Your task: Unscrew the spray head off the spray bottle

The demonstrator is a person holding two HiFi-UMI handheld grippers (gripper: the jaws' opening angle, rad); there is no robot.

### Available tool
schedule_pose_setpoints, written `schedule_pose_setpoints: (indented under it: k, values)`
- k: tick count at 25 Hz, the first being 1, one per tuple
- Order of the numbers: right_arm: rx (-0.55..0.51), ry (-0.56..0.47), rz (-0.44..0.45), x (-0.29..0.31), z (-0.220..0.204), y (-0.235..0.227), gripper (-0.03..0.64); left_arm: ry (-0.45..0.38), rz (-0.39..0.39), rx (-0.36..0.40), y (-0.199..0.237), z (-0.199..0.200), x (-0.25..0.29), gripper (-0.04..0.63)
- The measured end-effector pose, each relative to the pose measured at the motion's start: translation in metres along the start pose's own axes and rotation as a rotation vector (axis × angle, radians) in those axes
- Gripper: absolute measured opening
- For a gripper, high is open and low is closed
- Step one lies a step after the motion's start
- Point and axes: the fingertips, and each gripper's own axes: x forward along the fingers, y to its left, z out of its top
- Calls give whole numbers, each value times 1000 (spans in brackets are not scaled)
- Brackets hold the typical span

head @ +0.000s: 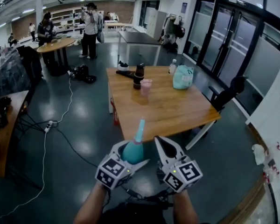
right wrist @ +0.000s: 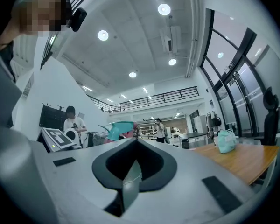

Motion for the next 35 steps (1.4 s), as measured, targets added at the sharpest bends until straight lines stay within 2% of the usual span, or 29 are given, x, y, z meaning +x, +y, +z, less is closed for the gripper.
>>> schedule_pose_setpoints:
  k: [4, 6, 8, 10, 15, 19, 35]
  values:
    - [65, -19, 80, -1, 5, 15, 19, 9, 29, 41, 2, 0, 2, 428]
    - [100, -13, 130, -1, 4, 23, 99, 10, 41, 51, 2, -1, 4, 426]
    - [147, -5, 171, 0, 2, 27, 144, 14, 52, 65, 1, -1, 7, 426]
    - [178, 9, 188, 2, -1, 28, 161, 27, 63, 95, -1, -2, 10, 426]
    - [187, 32, 191, 6, -5, 30, 161, 58, 72, 186, -9, -7, 17, 426]
    - [200, 31, 194, 2, -9, 23, 137, 58, 57, 221, -15, -7, 20, 426]
    - [184, 20, 348, -9, -2, 28, 131, 23, -103, 204, -32, 1, 9, 424]
